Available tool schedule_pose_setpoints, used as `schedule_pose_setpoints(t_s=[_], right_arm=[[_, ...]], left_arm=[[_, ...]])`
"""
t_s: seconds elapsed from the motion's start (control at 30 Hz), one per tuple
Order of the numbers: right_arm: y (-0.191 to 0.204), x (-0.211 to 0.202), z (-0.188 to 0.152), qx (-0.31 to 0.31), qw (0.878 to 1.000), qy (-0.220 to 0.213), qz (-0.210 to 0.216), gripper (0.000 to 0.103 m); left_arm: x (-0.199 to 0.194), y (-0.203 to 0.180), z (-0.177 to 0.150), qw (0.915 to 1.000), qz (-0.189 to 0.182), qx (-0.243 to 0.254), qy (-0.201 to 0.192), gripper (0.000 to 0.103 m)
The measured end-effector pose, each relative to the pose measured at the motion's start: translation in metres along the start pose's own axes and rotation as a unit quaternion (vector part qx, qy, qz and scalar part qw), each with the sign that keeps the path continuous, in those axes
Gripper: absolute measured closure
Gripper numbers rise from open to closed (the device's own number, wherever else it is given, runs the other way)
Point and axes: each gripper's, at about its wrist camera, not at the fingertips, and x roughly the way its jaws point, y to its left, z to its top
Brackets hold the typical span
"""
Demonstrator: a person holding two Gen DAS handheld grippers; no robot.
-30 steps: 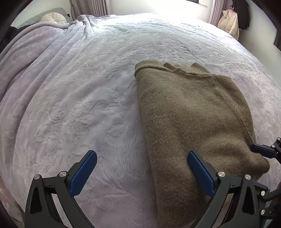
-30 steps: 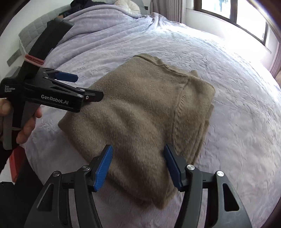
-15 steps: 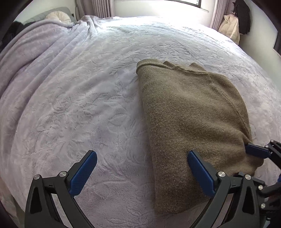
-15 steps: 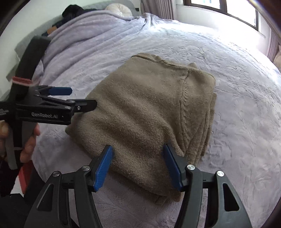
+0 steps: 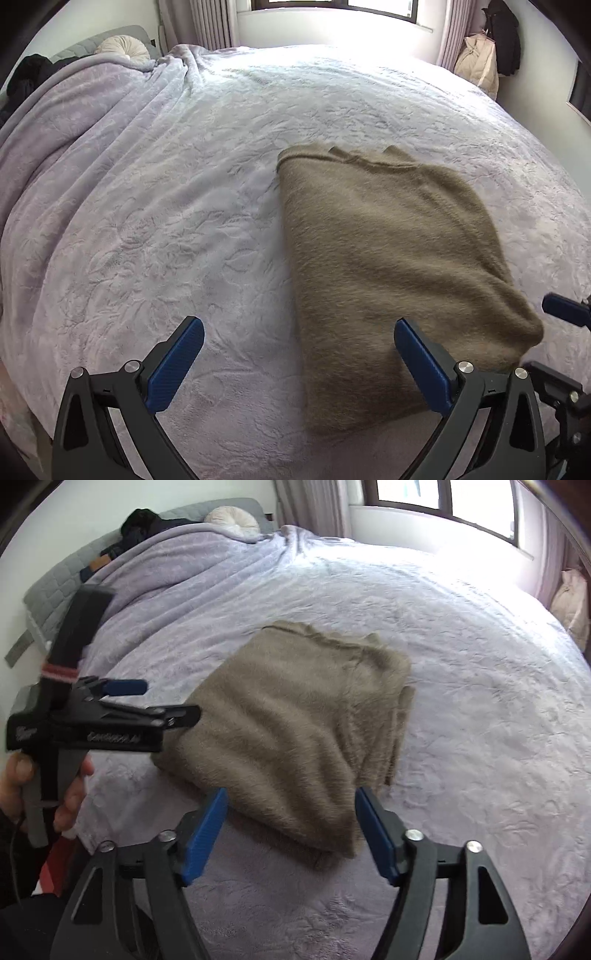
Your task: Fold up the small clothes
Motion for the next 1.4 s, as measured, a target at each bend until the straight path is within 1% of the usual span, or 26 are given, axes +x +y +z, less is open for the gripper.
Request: schedule_pose_setpoints(t_s=[0.03, 0.07, 0.13, 0.23, 0.33, 0.47, 0.57, 0.6, 0.63, 0.7, 0.8, 0.87, 0.93, 1.1, 1.23, 1.33, 1.4], right_arm=[[-0.001, -0.001, 0.004, 0.004, 1.0, 0.003, -0.013, 0.025], [0.0, -0.002, 0.007, 0.007, 1.0, 0.003, -0.017, 0.025], [-0.001, -0.002, 0.013, 0.013, 1.0, 0.004, -0.015, 0.025], [0.001, -0.004, 0.018, 0.012, 1.0, -0.002, -0.018, 0.025], [0.0, -0.007, 0.023, 0.018, 1.0, -0.001, -0.026, 0.025], [-0.003, -0.004, 0.029, 0.022, 0.998, 0.017, -0.064, 0.025], [-0.006, -0.002, 0.032, 0.029, 0.996, 0.025, -0.075, 0.025], [-0.007, 0.0, 0.033, 0.033, 0.996, 0.03, -0.079, 0.025], [-0.007, 0.001, 0.033, 0.038, 0.995, 0.036, -0.084, 0.025], [-0.008, 0.002, 0.032, 0.043, 0.994, 0.04, -0.091, 0.025], [-0.008, 0.003, 0.027, 0.051, 0.993, 0.045, -0.099, 0.025], [-0.007, 0.006, 0.024, 0.054, 0.992, 0.051, -0.105, 0.025], [-0.006, 0.01, 0.023, 0.056, 0.991, 0.056, -0.11, 0.025], [-0.005, 0.017, 0.021, 0.062, 0.989, 0.068, -0.114, 0.025], [-0.001, 0.019, 0.02, 0.056, 0.989, 0.073, -0.114, 0.025], [0.003, 0.021, 0.019, 0.053, 0.989, 0.075, -0.112, 0.025], [0.004, 0.021, 0.019, 0.052, 0.989, 0.076, -0.113, 0.025]], left_arm=[[-0.002, -0.003, 0.001, 1.0, 0.0, 0.002, -0.002, 0.0], [-0.004, -0.005, 0.003, 1.0, 0.003, 0.004, -0.003, 0.0], [-0.005, -0.008, 0.006, 0.9999, 0.01, 0.006, -0.002, 0.0], [-0.007, -0.007, 0.01, 1.0, 0.008, 0.0, -0.004, 0.0], [-0.012, -0.002, 0.013, 0.9998, -0.005, -0.019, -0.007, 0.0], [-0.021, -0.002, 0.018, 0.999, -0.021, -0.033, -0.022, 0.0], [-0.023, -0.006, 0.019, 0.9991, -0.007, -0.031, -0.03, 0.0], [-0.025, -0.008, 0.017, 0.9987, -0.009, -0.03, -0.04, 0.0], [-0.025, -0.011, 0.015, 0.9987, -0.011, -0.025, -0.042, 0.0], [-0.023, -0.019, 0.011, 0.9995, -0.003, -0.01, -0.031, 0.0], [-0.017, -0.027, 0.005, 0.9998, 0.006, 0.0, -0.017, 0.0], [-0.015, -0.029, 0.001, 0.9999, 0.003, -0.008, -0.01, 0.0], [-0.013, -0.028, -0.003, 0.9998, 0.009, -0.017, -0.006, 0.0], [-0.012, -0.023, -0.008, 0.9996, 0.021, -0.021, -0.003, 0.0], [-0.012, -0.018, -0.009, 0.9994, 0.013, -0.031, -0.001, 0.0], [-0.012, -0.019, -0.011, 0.9989, 0.035, -0.03, -0.007, 0.0], [-0.014, -0.022, -0.012, 0.9988, 0.041, -0.025, -0.013, 0.0]])
